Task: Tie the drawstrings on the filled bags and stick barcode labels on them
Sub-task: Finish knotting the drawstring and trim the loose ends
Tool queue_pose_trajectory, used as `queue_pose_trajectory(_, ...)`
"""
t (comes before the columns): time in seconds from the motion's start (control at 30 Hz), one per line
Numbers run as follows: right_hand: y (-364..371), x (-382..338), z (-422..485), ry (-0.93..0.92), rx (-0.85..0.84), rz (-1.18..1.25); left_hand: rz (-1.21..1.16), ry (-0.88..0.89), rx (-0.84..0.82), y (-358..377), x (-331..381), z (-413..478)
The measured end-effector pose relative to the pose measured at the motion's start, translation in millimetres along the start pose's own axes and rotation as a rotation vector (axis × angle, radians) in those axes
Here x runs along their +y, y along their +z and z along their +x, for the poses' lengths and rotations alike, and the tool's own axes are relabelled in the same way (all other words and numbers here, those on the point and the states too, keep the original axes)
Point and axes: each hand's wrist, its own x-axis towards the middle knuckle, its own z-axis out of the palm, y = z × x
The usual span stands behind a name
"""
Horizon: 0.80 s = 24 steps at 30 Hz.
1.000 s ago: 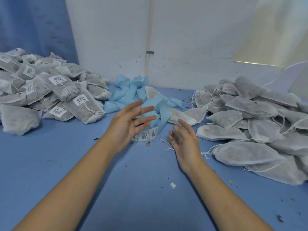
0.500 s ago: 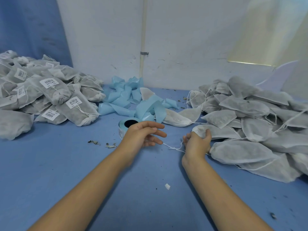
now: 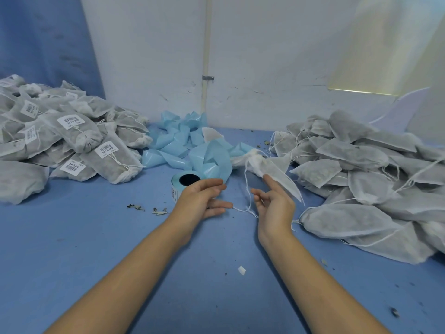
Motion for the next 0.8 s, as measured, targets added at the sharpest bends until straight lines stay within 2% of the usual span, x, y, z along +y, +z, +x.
queue_pose_trajectory(0.23,2,7,-3,-0.031,-0.221,-0.086,-0.208,0.052,-0.018,3,-1,2)
queue_pose_trajectory(0.37,-3,8,0,-0.119,-0.225,-0.289,-0.251,0.026,0.0,3,2,3)
queue_pose_trajectory(0.6,-8,13,4,-0.2,-0.18,-0.515,-0.059,-0.031,0.035,10,-6,-2)
queue_pose_trajectory(0.7,-7,16,4,-0.175,-0.185,-0.609,-0.096,-0.041,0.032,14,-10,-2)
queue_pose_trajectory(0.8,-7,19,4,-0.25,-0.193,-0.717,-0.165,-0.071,0.014,24,-12,0)
